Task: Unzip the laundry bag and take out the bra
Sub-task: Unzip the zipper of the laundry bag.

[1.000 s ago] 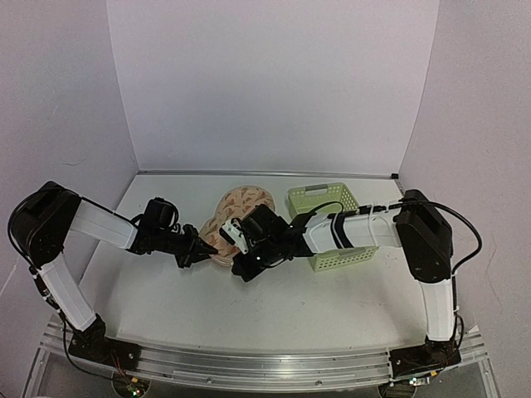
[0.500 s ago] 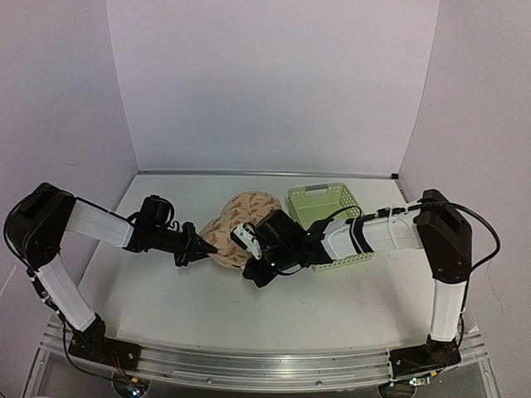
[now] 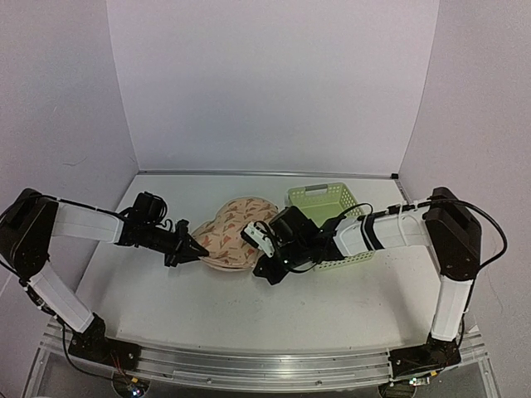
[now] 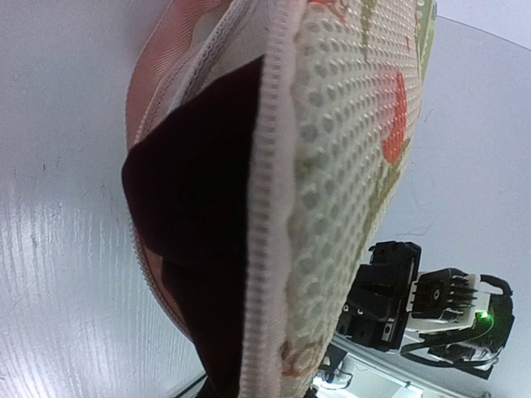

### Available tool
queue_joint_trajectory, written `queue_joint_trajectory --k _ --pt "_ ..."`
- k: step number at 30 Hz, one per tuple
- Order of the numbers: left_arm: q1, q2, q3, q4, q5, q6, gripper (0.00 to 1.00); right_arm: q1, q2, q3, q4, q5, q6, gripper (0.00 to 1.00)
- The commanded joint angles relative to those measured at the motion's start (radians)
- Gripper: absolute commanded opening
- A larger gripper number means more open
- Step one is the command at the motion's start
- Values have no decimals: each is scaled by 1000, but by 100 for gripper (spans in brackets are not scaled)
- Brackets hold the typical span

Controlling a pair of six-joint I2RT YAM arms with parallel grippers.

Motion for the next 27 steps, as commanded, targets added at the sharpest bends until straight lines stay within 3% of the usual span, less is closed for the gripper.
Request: queue_joint_trajectory --k 1,11,19,27 --pt "29 -67 42 -112 -16 130 0 -47 -38 4 -32 -30 -77 0" --pt "28 -115 11 -149 -13 164 0 -74 9 65 -26 -127 -81 1" --pt "28 -139 26 -148 -79 133 0 -74 -5 97 -24 -206 -57 27" --pt "28 -198 -11 -148 -202 75 0 -82 -131 40 -42 -194 -27 42"
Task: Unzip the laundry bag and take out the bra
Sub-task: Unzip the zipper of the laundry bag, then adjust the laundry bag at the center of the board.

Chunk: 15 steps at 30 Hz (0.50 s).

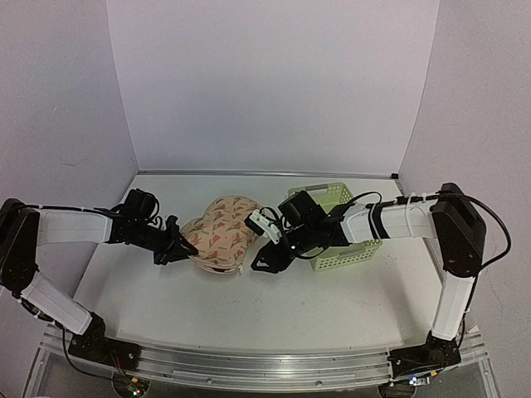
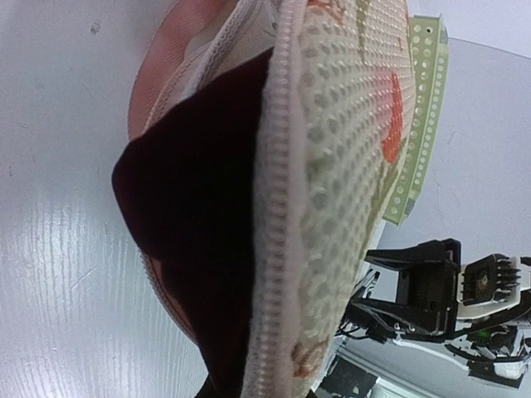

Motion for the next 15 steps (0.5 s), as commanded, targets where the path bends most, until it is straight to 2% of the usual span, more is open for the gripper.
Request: queue_joint_trajectory --k 1,6,8,15 --pt "5 -97 -27 28 -104 -40 0 -9 -131 -11 -3 -8 33 42" --pt "-44 -183 -92 28 -273 -138 0 -54 -183 -13 -29 -20 132 45" --pt "-67 -210 -114 32 -319 -182 0 -70 -198 -12 -29 -43 168 50" --pt "-134 -227 -198 169 -353 -327 0 -103 -244 0 -41 37 241 60"
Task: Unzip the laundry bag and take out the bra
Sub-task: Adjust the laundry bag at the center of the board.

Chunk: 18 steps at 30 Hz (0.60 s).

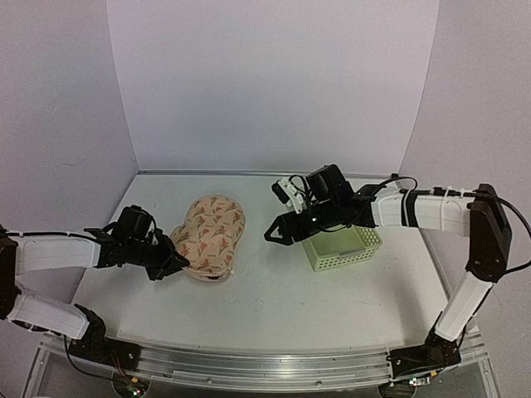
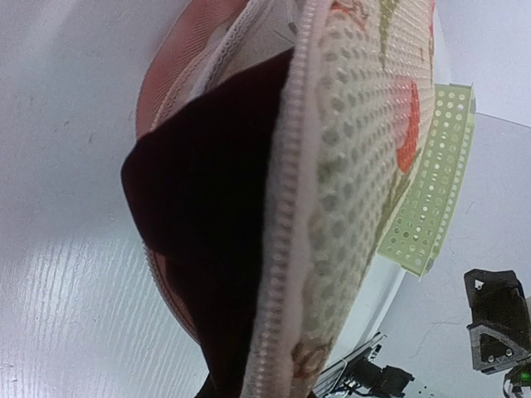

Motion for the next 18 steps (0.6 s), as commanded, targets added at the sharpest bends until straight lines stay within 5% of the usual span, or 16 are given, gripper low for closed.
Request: queue_joint_trajectory --k 1,11,13,18 --pt "-43 -2 -26 149 -46 -115 0 -6 -78 14 1 64 58 61" --pt "-74 77 -11 211 -81 -103 2 -87 -205 -79 66 145 182 88" --pt "-75 97 2 215 -76 -90 10 -97 -229 -100 80 143 204 98" --pt "-77 96 8 211 -82 -78 40 -122 -246 -121 91 25 221 98"
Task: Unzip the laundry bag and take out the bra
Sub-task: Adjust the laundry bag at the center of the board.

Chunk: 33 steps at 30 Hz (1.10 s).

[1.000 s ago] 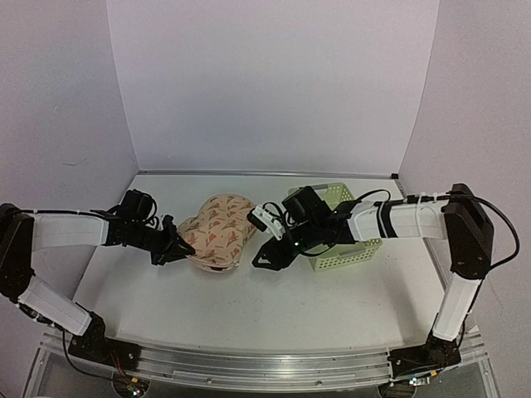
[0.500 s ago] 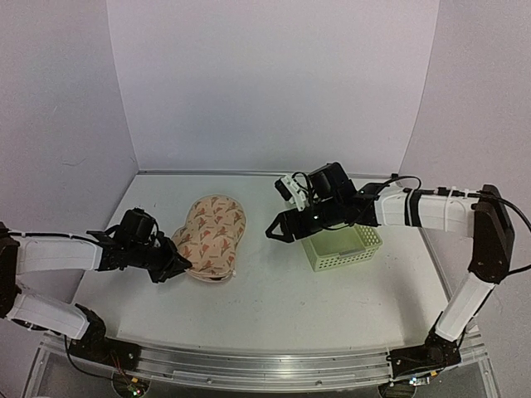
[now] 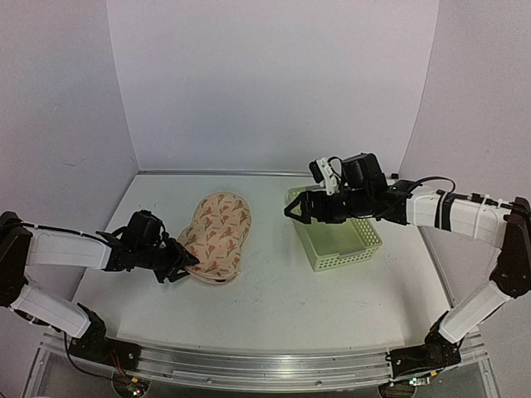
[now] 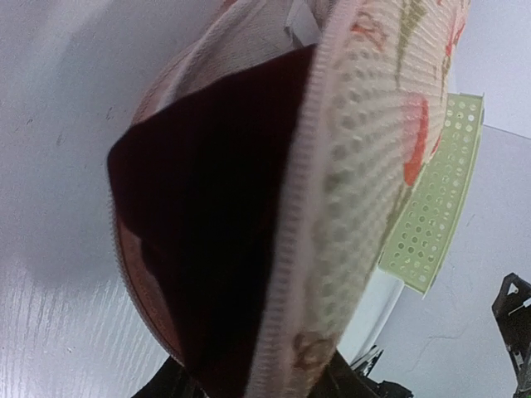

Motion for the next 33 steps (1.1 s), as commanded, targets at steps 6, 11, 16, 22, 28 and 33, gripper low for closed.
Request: queue_joint_trajectory --k 6,11,16,22,28,33 --pt "-5 -49 94 -71 -61 81 59 -20 -38 -28 63 -81 61 98" --pt "-3 -99 225 -303 -161 197 68 -20 -35 -24 63 -65 84 98" --pt "8 -94 365 -494 -206 303 71 -21 -27 -2 63 -80 78 98" --pt "24 -87 458 -582 -214 372 72 -20 -34 1 62 -69 64 98" --pt "33 -70 496 -592 -222 413 73 -20 -33 5 61 -67 57 98" --pt "124 -5 579 -624 -201 540 73 -20 -26 6 61 -117 43 98"
